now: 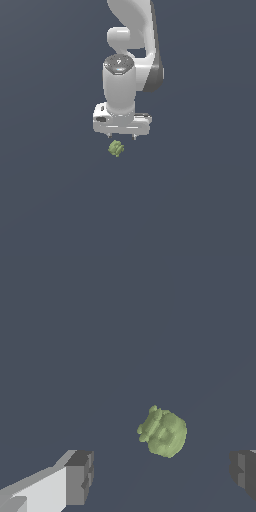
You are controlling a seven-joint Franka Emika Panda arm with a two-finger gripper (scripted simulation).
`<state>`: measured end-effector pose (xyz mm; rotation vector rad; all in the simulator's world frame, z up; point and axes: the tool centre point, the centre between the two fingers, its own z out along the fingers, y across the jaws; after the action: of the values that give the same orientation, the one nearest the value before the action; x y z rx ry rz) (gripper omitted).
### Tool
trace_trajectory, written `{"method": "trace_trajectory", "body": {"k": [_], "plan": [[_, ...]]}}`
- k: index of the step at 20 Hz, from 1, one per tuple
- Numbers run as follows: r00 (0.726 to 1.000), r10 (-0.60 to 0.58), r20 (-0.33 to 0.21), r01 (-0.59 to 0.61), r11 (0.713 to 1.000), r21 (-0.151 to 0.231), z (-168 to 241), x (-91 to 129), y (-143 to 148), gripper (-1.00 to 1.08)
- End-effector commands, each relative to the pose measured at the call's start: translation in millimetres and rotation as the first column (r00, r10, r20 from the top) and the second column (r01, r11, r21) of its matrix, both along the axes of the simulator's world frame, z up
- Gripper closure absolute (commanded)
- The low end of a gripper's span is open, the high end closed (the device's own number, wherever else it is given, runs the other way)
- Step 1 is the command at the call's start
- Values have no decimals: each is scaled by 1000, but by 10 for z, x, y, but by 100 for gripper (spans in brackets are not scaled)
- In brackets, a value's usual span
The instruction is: Pick up the object and move it to a goal position.
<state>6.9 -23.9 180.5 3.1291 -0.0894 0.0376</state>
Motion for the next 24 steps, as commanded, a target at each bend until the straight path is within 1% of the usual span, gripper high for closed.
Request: {"method": "trace_trajectory", "body": {"k": [1, 9, 14, 19, 24], "plan": [[1000, 0, 0, 0, 1000, 0, 0, 0, 0, -92], [998, 52, 19, -52, 999, 6, 99, 29, 123, -92], [998, 59, 20, -59, 998, 6, 111, 31, 132, -92], [1000, 22, 17, -22, 1000, 9, 49, 17, 103, -92], [998, -58, 11, 57, 998, 15, -82, -15, 45, -92]]}}
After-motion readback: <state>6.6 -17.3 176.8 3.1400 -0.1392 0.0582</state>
